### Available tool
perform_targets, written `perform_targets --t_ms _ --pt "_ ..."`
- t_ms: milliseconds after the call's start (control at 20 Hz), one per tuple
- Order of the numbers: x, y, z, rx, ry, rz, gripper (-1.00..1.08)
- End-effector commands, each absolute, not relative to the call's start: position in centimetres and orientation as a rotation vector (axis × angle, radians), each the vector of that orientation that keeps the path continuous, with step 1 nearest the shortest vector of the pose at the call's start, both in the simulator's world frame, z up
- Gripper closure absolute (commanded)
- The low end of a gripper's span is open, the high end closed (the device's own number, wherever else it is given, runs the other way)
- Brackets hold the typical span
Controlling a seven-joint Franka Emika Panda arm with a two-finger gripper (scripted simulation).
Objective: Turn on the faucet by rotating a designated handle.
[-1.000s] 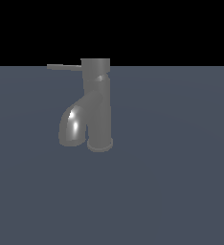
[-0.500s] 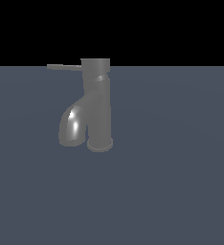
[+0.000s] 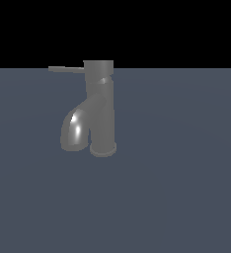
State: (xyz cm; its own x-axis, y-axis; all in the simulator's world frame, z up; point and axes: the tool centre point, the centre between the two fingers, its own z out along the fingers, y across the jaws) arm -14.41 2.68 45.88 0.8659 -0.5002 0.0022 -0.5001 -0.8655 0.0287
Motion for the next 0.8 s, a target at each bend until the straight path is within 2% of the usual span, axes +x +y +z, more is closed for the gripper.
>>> perform_targets --t_ms 0,750 --pt "-13.3 3.2 45.5 2.985 -0.889 -0.006 1.08" --pt "-7.1 6.5 42.1 2.809 -1.357 0.005 1.08"
